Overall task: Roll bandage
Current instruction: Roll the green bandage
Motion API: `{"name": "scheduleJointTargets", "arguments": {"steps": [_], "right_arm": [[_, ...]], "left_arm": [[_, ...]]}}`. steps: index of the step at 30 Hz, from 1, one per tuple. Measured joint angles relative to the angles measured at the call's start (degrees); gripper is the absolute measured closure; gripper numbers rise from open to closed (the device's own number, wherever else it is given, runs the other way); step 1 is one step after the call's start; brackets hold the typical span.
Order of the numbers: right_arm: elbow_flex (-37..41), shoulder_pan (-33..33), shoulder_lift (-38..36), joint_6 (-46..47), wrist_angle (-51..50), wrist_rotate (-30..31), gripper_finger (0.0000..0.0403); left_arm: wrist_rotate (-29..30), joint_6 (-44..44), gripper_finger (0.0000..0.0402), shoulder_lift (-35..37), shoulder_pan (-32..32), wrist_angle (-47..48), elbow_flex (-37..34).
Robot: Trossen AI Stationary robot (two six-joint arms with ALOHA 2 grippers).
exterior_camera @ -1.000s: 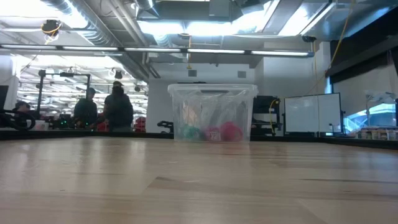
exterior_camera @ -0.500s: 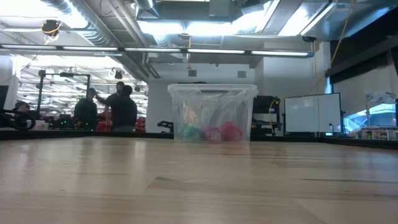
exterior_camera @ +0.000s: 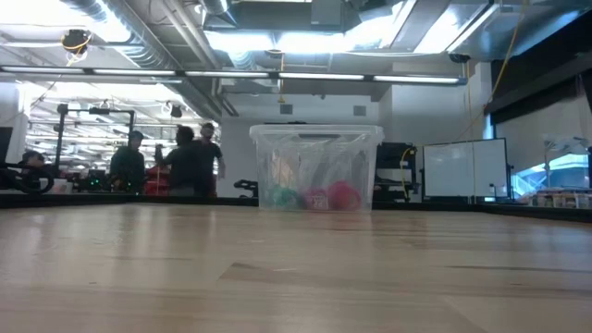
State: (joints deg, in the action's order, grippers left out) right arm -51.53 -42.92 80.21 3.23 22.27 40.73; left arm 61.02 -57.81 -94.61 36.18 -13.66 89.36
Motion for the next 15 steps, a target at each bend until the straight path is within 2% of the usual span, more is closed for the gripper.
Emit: {"name": "scheduleJointTargets", "arguments": {"steps": [7, 15], "right_arm": [[0.0, -3.7, 0.2, 0.3, 1.1, 10.8, 0.04], [0.0, -5.4, 0.2, -0.7, 7.6, 11.2, 0.04]], "left_arm": [[5.3, 7.0, 0.0384, 0.0, -1.9, 13.7, 0.0], [5.4, 18.2, 0.0384, 0.0, -3.8, 25.0, 0.0]]}}
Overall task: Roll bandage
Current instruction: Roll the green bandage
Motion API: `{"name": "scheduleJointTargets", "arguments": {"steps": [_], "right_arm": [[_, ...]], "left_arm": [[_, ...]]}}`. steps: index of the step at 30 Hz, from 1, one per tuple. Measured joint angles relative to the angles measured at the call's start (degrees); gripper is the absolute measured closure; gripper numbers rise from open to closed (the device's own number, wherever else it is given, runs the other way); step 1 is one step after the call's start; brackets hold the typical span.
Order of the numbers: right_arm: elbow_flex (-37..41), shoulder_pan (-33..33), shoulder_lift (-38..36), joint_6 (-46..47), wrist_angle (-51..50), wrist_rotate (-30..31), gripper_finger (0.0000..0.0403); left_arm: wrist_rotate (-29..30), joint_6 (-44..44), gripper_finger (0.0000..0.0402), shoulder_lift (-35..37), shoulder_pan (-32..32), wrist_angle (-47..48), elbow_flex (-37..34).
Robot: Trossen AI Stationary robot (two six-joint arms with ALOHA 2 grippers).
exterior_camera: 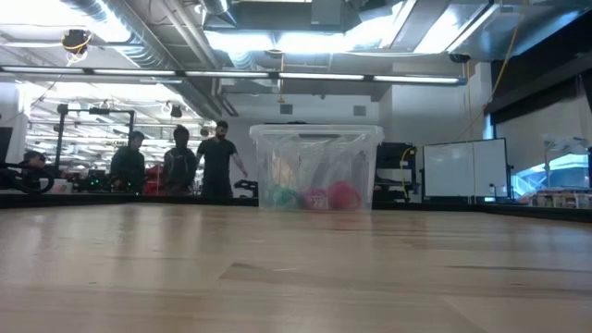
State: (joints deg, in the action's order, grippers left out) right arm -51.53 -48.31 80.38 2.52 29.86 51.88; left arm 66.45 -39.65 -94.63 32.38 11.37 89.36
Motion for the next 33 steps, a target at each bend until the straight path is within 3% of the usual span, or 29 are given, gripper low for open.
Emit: {"name": "scheduleJointTargets", "arguments": {"steps": [17, 21, 33], "right_arm": [[-0.8, 2.2, 0.5, -3.5, 7.9, -5.8, 0.04], [-2.8, 2.4, 0.5, -4.7, 7.6, -5.5, 0.04], [-4.6, 6.2, 0.5, -7.2, 6.7, -4.4, 0.04]], "left_arm": [[-2.3, 9.5, 0.0384, 0.0, -1.4, -1.3, -8.1], [-6.5, 9.9, 0.0384, -0.1, -1.2, -2.8, -9.9], [-10.2, 0.8, 0.0384, -5.6, 0.2, -11.1, -11.1]]}}
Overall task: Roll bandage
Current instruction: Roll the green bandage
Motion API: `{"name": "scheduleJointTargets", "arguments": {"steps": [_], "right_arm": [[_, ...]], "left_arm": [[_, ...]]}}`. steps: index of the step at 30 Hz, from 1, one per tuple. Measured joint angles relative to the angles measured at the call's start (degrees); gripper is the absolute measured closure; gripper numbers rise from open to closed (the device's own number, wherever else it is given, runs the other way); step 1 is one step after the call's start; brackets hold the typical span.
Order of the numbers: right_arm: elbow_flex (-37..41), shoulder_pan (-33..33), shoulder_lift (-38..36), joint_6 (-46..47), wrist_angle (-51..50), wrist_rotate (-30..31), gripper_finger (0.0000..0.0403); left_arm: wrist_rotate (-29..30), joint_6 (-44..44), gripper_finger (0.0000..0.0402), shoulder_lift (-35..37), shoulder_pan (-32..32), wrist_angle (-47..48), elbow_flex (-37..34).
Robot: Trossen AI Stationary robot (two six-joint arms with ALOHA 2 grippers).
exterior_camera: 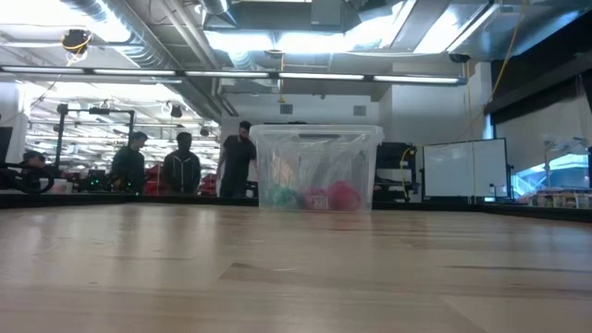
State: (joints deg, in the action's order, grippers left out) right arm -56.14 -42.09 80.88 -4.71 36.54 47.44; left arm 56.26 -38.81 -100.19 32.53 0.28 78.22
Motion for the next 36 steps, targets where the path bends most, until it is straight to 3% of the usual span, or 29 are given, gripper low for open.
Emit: {"name": "scheduleJointTargets", "arguments": {"steps": [9, 23, 27, 36], "right_arm": [[-0.1, 4.3, 0.0, 7.1, -12.7, 5.9, 0.04], [-0.2, 6.9, -0.2, 23.3, -28.9, -9.8, 0.04], [-0.2, 6.9, -0.2, 27.8, -30.0, -10.8, 0.0395], [-0.2, 7.4, -0.2, 34.8, -33.3, -14.6, 0.0264]], "left_arm": [[-0.2, -6.4, 0.0384, -1.6, 3.5, -5.2, -0.1], [-1.8, -8.6, 0.0384, -1.7, 6.1, -8.0, -0.2], [-2.8, -8.0, 0.0384, -1.7, 6.1, -8.0, -0.2], [-3.8, -4.4, 0.0384, -3.5, 5.8, -7.4, -0.1]]}}
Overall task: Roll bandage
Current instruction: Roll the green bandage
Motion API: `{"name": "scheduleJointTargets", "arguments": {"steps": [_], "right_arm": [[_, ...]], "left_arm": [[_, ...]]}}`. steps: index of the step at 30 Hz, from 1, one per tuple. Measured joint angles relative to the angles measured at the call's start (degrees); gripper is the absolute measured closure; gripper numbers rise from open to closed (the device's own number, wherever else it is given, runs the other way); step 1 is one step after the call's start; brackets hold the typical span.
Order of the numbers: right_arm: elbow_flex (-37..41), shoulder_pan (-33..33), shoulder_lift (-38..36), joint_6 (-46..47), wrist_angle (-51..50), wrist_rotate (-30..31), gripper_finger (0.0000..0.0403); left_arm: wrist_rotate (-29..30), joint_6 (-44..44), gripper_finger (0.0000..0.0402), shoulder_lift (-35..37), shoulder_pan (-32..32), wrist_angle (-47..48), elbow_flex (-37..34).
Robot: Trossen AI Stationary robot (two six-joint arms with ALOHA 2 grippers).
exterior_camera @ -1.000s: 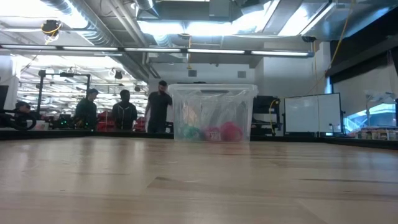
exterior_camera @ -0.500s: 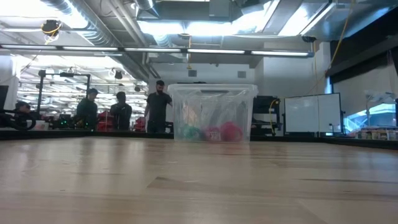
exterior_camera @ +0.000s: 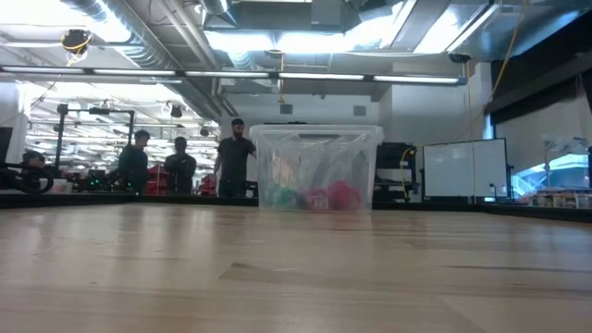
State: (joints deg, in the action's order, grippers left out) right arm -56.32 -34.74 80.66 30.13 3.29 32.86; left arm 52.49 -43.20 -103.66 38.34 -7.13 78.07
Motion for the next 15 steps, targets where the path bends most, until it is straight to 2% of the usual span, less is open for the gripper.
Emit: {"name": "scheduleJointTargets", "arguments": {"steps": [5, 15], "right_arm": [[0.0, 0.0, 0.0, 4.1, -5.1, -1.9, 0.0225], [0.1, 0.0, 0.5, 5.6, -6.3, -2.4, 0.0219]], "left_arm": [[-0.4, 2.9, 0.0384, -1.2, 0.1, 0.5, 0.0], [-0.7, 10.3, 0.0384, -1.2, 0.1, 0.6, 0.0]]}}
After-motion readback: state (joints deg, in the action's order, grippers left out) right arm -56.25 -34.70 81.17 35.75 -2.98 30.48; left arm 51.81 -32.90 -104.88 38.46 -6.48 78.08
